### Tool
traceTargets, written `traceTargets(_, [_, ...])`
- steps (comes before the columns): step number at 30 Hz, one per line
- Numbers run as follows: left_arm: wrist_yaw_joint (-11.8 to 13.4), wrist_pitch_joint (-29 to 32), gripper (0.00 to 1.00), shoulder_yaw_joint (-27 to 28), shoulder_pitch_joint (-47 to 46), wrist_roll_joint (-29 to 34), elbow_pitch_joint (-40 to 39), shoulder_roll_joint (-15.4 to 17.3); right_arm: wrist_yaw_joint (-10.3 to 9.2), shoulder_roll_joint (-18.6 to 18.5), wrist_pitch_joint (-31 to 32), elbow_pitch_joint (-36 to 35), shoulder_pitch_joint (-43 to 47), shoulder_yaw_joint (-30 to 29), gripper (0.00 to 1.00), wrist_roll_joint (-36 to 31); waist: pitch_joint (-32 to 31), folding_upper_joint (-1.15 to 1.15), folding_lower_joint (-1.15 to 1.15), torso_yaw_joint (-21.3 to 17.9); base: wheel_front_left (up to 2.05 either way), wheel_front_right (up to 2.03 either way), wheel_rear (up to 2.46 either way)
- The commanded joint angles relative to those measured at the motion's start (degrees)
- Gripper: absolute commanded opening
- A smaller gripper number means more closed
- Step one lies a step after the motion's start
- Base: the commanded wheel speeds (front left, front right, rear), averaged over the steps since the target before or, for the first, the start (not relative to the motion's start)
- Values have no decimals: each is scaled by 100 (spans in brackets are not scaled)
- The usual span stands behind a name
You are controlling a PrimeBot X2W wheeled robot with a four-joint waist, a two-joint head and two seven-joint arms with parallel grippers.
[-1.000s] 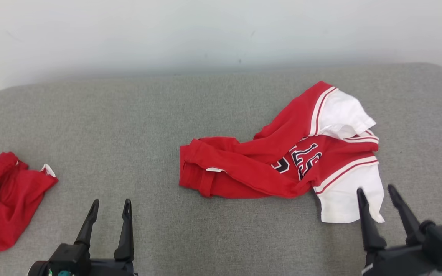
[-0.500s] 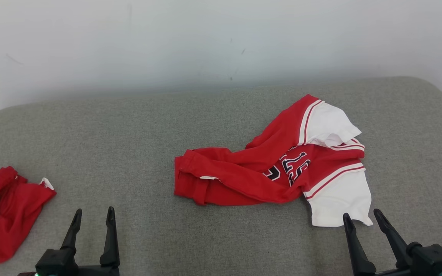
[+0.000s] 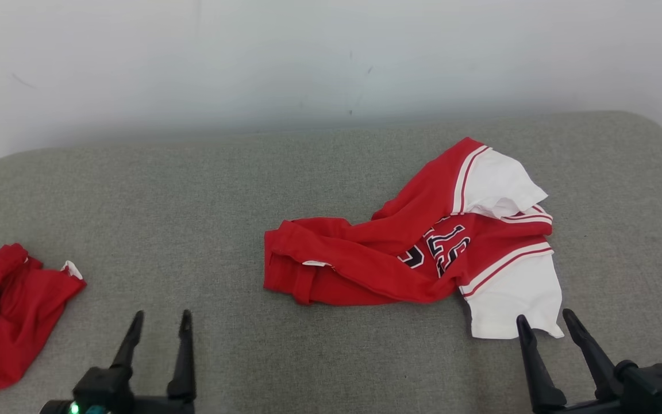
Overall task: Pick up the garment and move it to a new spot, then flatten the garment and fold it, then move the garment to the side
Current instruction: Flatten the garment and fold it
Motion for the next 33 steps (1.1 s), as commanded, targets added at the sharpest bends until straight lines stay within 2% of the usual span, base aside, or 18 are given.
traceTargets(1, [-74, 56, 100, -79, -102, -8, -32, 1, -4, -8, -9, 21, -38, -36, 100, 59, 30, 0, 0, 2, 0, 0, 0])
traceTargets(5, [-383, 435, 100, -409, -348, -181, 98, -121, -4, -85, 24, 210, -117, -217, 100, 160, 140, 0, 0, 16, 0, 0, 0])
traceTargets(11, [-755, 1118, 100, -851, -846, -381, 413, -359, -4, -246, 67, 913, -248, -465, 100, 488, 415, 0, 0, -42, 0, 0, 0])
traceTargets(16, [-886, 1384, 100, -1027, -1408, -407, 644, -494, -4, -418, -30, 1460, -599, -593, 100, 683, 718, 0, 0, -82, 0, 0, 0])
traceTargets(25, [-1015, 1779, 100, -1047, -2730, -575, 1439, -665, -4, -681, 0, 1986, -1306, -678, 100, 903, 1244, 0, 0, -23, 0, 0, 0])
traceTargets(33, [-1387, 2167, 100, -912, -3622, -970, 2341, -637, -4, -864, 198, 2500, -1823, -432, 100, 1029, 1575, 0, 0, -101, 0, 0, 0])
